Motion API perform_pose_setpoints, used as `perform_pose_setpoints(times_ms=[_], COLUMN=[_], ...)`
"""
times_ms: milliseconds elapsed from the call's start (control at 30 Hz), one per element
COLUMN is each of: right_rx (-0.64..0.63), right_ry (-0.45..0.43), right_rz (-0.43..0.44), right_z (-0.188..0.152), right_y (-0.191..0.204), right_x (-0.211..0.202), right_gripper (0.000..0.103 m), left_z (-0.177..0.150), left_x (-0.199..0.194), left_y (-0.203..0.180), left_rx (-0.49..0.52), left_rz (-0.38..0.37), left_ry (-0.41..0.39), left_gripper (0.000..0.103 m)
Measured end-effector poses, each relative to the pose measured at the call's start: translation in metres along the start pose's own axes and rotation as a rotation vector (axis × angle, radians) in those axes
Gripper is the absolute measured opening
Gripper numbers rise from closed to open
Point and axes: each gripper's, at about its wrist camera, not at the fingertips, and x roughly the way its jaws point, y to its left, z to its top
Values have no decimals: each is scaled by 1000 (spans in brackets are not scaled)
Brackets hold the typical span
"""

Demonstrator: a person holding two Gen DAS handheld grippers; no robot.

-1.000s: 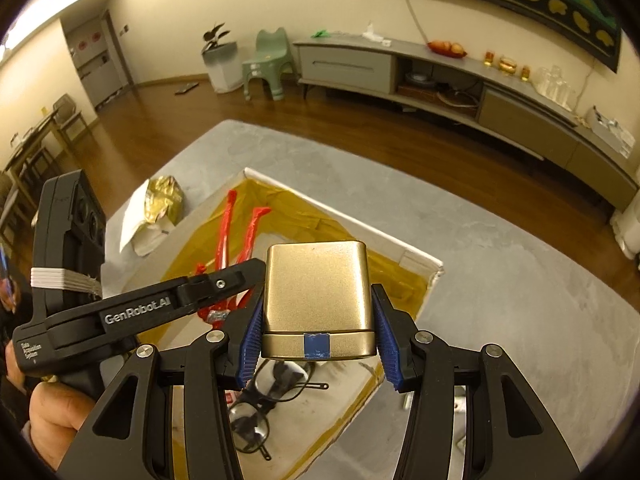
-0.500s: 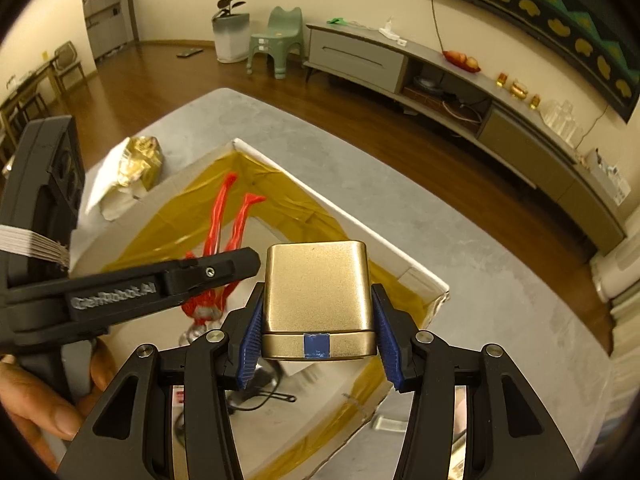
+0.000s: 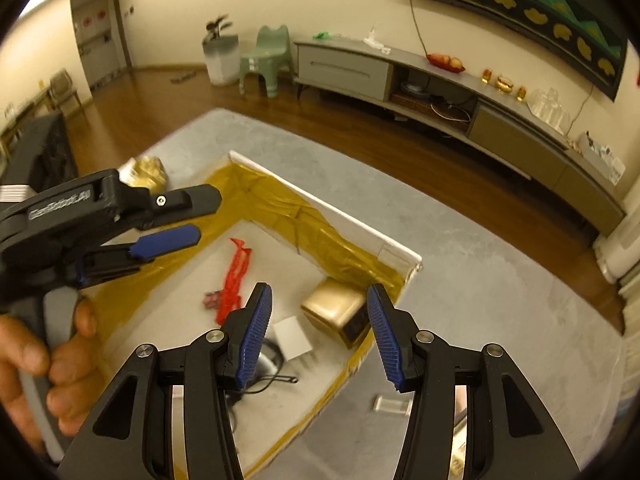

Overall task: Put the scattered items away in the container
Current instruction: 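Open both tools to drop the figure and tin into the box, then move both open tools back over the remaining table items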

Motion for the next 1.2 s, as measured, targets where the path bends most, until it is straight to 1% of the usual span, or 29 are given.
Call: perform_pose_setpoints(times_ms=[133,300,400,533,600,700,800,867,1067,1200], right_rx=[70,133,135,142,153,177,213,242,316,360], right_ry=[-71,-148,-187,-237,-256,-276,-275,-290,-348,-365], right_rz=[73,182,244,290,307,320,308,299,270,247], right_z=[-16,-45,-66,-92,-103,-119,-126,-129,-141,-150], right_y=[-8,-9,-5,-5,-8,-13,-27,-37,-71,-93], right_x=[-32,-66,-84,-105,-112,-120,-123,-129,-159,-175], right_gripper=[53,53,53,53,53,53,53,53,53,53], left_z=[8,11,5,-13,-24,-40,-57,-68,-112,-145], left_x=[-17,-34,-39,-42,-42,-43,-44,-42,-28,-13], left_y=[-6,-24,-43,-62,-71,-82,-94,-104,-141,-163], left_rx=[17,120,210,344,402,461,512,548,692,783], left_rz=[-26,-26,24,120,152,167,162,158,141,120], left_ry=[-27,-66,-92,-129,-140,-144,-137,-130,-70,-7], left_gripper=[59,59,59,59,59,59,59,59,59,59])
